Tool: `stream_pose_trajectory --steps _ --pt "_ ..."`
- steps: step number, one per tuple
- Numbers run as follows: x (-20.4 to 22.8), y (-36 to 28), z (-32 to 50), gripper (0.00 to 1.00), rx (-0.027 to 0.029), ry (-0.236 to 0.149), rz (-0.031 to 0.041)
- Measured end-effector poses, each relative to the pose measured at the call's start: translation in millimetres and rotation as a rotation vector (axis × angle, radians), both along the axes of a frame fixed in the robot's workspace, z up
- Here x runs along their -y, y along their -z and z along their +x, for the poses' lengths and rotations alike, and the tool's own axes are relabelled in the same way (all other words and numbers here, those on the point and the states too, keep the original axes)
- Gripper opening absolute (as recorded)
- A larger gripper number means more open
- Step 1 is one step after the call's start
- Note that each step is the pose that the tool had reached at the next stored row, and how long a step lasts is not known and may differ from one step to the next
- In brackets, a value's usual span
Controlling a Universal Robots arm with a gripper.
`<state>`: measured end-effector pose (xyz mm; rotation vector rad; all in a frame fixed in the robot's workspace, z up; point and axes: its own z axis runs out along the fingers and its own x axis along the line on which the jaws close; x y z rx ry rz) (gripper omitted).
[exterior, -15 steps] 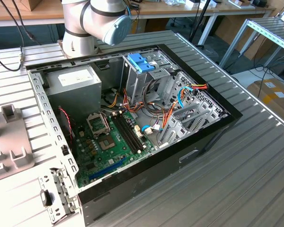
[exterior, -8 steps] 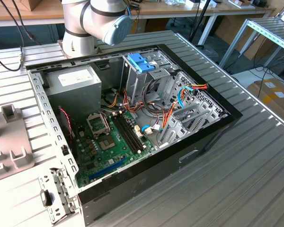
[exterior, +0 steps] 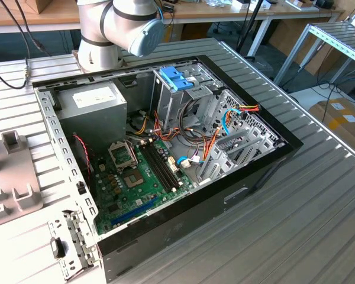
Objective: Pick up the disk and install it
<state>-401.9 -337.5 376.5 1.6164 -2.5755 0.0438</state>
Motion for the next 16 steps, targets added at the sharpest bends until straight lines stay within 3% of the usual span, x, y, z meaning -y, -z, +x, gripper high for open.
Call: stream_pose_trajectory --steps 16 --pt "0.0 0.0 0.0 0.11 0.0000 -0.049 0.0000"
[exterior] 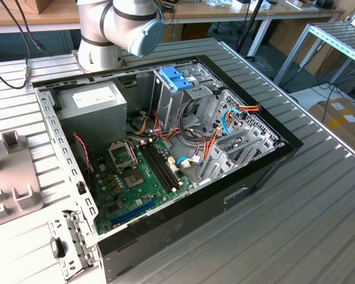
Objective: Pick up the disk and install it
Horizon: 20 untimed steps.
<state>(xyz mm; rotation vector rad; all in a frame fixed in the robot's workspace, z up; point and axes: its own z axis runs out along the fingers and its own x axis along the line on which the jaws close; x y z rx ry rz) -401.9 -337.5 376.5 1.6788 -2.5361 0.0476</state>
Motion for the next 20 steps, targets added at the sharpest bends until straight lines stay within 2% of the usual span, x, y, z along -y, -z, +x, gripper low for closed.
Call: stream_pose_trajectory --steps 20 --pt "0.0 0.0 0.0 0.11 0.0000 -0.060 0.0000"
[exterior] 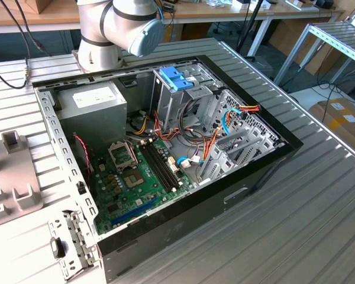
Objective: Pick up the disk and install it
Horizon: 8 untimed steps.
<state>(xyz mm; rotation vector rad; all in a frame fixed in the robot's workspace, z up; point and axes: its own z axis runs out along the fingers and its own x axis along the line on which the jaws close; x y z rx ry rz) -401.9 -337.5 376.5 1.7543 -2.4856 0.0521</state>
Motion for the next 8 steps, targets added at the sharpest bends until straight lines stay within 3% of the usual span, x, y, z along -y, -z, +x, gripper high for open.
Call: stream_pose_trajectory --steps 8 --pt "0.0 0.0 0.0 0.11 0.0000 -0.030 0.0000"
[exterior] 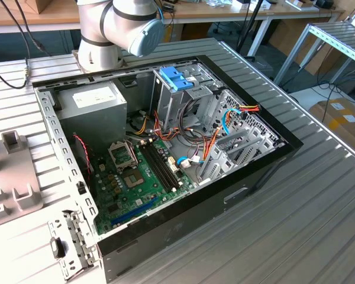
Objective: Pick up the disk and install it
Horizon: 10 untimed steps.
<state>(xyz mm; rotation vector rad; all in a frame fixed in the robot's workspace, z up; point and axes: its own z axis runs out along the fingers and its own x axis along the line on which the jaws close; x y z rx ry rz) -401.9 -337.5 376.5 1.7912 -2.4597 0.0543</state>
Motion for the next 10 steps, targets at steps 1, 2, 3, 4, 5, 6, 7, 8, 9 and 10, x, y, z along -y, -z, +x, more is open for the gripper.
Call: stream_pose_trajectory --steps 1,2,3,4,5,6,7,8,9,10 --pt "0.0 0.0 0.0 0.11 0.0000 -0.004 0.0000" --pt "0.0 0.0 0.0 0.11 0.0000 -0.010 0.0000" --pt "0.0 0.0 0.0 0.11 0.0000 -0.013 0.0000" --pt "0.0 0.0 0.0 0.11 0.0001 -0.016 0.0000" --pt "0.0 0.0 0.0 0.11 0.0000 -0.027 0.0001" --pt "0.0 0.0 0.0 0.11 0.0000 -0.035 0.0002" --pt "0.0 0.0 0.0 0.11 0.0000 -0.043 0.0003" --pt "0.0 0.0 0.0 0.11 0.0000 -0.051 0.0004" --pt "0.0 0.0 0.0 0.11 0.0000 -0.069 0.0005" --pt "0.0 0.0 0.0 0.11 0.0000 -0.078 0.0005"
